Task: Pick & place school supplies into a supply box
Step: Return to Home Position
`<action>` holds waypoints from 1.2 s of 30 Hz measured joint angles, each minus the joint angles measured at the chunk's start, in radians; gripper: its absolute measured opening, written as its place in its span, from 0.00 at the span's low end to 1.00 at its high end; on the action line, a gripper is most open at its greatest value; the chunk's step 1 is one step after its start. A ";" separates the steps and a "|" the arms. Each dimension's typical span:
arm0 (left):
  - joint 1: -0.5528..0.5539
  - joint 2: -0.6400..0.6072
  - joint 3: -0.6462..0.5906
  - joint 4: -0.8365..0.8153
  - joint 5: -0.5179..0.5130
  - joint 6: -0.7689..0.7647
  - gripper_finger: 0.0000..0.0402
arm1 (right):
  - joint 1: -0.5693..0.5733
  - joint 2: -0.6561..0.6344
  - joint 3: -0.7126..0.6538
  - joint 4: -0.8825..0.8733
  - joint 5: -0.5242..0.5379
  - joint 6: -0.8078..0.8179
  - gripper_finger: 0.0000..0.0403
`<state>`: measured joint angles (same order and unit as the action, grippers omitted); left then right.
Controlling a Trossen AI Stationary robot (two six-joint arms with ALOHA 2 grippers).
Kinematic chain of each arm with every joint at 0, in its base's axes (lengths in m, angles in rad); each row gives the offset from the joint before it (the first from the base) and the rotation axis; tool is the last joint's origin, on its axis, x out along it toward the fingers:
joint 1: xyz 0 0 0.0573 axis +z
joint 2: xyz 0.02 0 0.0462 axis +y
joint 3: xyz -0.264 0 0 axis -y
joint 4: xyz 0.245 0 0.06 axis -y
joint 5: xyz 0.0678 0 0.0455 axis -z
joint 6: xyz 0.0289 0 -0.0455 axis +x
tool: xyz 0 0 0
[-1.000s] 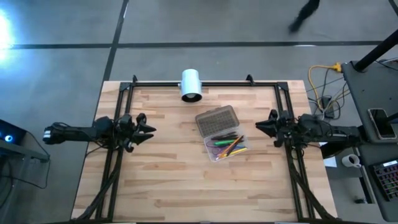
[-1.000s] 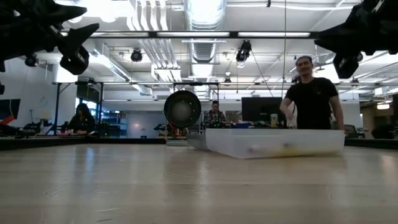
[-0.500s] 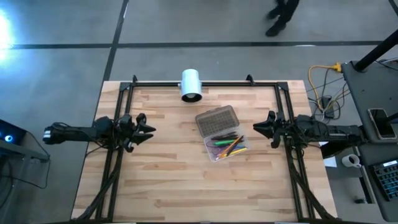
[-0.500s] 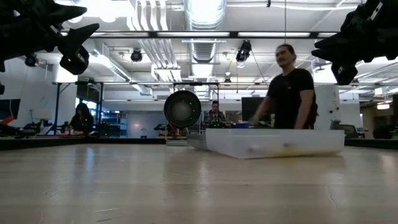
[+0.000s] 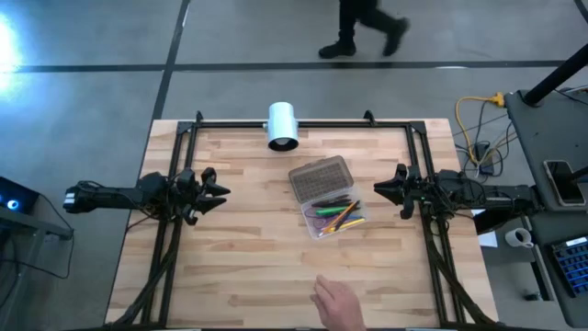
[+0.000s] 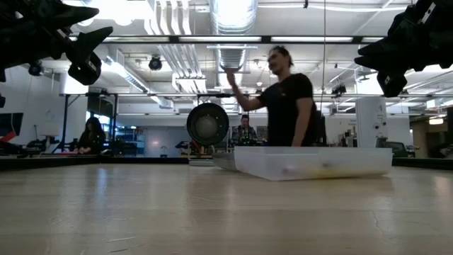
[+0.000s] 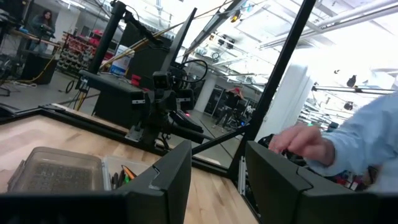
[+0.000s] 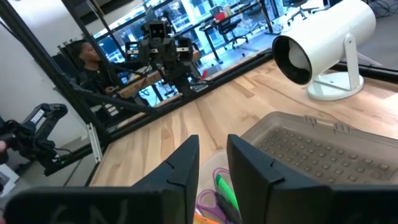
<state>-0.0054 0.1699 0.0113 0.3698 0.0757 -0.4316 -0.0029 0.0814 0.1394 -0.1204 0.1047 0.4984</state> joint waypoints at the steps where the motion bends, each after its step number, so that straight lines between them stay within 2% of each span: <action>1: 0.000 0.000 0.000 0.000 0.000 0.000 0.34 | 0.000 0.000 0.000 0.000 0.000 0.000 0.19; 14: 0.000 0.000 0.000 0.000 0.000 0.000 0.34 | 0.000 0.000 0.000 0.000 0.000 -0.001 0.17; 26: 0.000 0.000 0.000 0.000 -0.002 0.000 0.34 | 0.000 0.000 0.000 0.000 0.000 -0.001 0.20; 36: 0.000 0.000 0.000 0.000 -0.001 0.000 0.34 | 0.000 0.000 0.000 0.000 0.000 -0.001 0.17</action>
<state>-0.0055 0.1699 0.0113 0.3698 0.0746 -0.4316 -0.0029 0.0814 0.1394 -0.1204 0.1045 0.4976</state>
